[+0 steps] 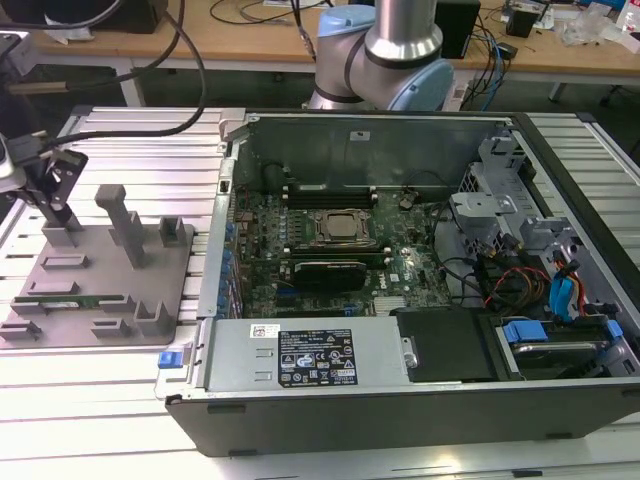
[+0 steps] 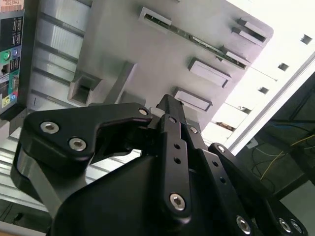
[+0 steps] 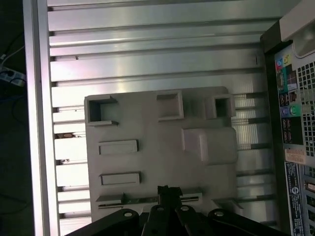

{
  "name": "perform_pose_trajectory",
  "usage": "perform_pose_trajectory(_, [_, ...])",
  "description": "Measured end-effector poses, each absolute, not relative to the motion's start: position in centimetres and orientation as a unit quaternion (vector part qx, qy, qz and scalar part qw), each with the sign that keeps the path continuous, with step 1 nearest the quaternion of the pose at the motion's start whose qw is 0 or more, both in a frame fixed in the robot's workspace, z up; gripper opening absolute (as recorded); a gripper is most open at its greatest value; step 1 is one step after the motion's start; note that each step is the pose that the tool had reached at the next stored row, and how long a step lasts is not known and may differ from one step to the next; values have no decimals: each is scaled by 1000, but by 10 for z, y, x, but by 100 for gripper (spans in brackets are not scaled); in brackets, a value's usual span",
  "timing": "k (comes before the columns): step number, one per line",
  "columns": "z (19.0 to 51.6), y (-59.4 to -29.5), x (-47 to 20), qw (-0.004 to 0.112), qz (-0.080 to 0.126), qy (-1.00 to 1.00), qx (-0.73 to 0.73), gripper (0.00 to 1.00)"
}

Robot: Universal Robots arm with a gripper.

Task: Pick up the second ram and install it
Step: 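Reach for the second ram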

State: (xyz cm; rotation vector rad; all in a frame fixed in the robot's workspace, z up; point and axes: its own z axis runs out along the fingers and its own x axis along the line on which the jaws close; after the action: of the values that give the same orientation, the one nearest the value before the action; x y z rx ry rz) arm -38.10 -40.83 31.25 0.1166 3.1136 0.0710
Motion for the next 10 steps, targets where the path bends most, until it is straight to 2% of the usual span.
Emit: perform_pose_trajectory(10, [299,-411,-390,12,23,999,37,8])
